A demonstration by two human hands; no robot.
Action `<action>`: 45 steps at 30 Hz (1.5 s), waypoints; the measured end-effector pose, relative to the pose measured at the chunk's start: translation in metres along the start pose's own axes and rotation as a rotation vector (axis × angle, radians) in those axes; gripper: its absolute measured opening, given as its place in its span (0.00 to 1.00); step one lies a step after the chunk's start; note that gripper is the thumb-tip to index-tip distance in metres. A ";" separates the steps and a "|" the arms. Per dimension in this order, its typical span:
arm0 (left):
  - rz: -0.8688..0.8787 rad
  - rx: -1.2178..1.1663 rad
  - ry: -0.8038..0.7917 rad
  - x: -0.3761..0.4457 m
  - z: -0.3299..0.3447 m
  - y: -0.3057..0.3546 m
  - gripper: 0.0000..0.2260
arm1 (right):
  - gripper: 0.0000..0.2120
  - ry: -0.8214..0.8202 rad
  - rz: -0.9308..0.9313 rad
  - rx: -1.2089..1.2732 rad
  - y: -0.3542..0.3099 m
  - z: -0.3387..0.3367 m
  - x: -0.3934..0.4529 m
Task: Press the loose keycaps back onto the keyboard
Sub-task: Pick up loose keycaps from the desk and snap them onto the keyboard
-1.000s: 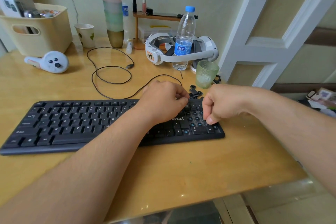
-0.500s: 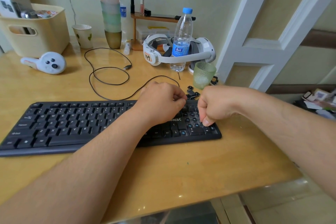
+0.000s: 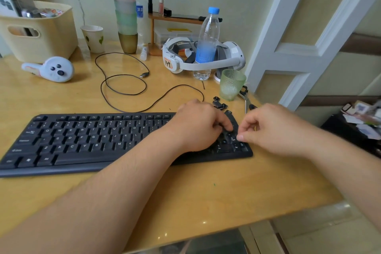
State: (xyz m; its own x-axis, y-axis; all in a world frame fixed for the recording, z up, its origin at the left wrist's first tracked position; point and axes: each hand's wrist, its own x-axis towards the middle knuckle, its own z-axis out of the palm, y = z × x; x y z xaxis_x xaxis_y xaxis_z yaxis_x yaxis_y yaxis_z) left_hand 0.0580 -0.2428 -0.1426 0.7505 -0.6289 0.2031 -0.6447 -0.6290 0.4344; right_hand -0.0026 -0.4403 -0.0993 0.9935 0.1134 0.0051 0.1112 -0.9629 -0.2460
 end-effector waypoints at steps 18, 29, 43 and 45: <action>0.060 0.129 -0.036 -0.002 0.006 0.003 0.16 | 0.18 0.456 -0.216 -0.024 0.024 0.082 -0.049; 0.063 0.150 -0.064 0.001 0.007 0.008 0.19 | 0.15 0.405 -0.241 -0.073 0.023 0.081 -0.047; 0.042 0.157 -0.028 0.000 0.004 0.003 0.23 | 0.21 0.401 -0.170 -0.032 0.022 0.083 -0.048; 0.036 0.144 -0.023 0.001 0.004 0.003 0.22 | 0.22 0.445 -0.145 0.020 0.023 0.082 -0.048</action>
State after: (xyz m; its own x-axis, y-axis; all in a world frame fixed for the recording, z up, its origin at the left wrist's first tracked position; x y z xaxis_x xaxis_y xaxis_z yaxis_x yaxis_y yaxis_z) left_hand 0.0568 -0.2469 -0.1444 0.7237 -0.6618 0.1955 -0.6869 -0.6637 0.2960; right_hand -0.0497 -0.4479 -0.1848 0.8818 0.1258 0.4545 0.2530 -0.9395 -0.2308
